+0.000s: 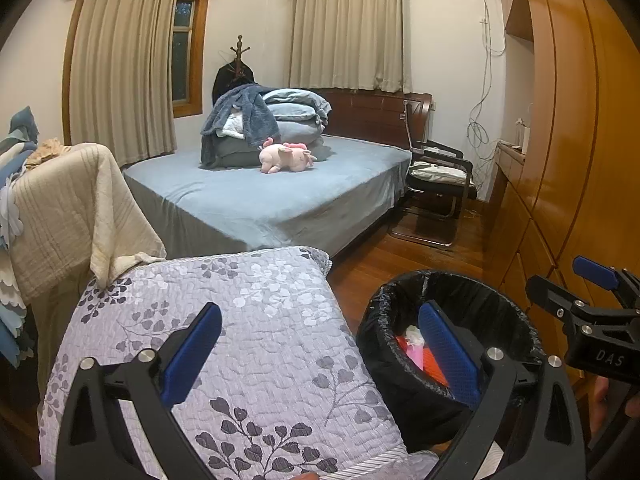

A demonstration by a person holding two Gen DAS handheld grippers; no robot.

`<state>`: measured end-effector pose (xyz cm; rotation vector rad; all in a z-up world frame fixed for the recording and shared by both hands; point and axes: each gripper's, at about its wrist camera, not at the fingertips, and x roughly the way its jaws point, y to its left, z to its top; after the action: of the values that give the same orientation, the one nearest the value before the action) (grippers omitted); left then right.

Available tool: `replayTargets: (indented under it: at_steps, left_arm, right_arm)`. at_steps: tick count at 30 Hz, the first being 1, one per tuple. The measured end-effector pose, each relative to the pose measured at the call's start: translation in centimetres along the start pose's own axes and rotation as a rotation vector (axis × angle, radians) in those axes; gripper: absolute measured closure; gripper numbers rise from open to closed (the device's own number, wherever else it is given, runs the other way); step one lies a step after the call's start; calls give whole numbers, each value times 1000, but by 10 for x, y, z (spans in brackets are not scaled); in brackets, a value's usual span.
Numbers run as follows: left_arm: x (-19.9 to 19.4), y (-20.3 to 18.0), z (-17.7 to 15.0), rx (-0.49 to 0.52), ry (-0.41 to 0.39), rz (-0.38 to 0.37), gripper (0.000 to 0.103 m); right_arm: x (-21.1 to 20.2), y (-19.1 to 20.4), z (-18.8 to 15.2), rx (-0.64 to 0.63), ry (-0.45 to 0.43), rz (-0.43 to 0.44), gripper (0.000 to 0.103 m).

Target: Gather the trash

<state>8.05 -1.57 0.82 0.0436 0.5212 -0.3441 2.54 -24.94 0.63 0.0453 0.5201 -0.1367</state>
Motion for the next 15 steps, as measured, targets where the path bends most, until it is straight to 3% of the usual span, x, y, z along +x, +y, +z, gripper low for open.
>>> replayTargets:
  at_steps: [15]
  left_arm:
    - [1, 2, 0, 0, 3, -2, 6]
  right_arm:
    - [0, 0, 0, 0, 1, 0, 5]
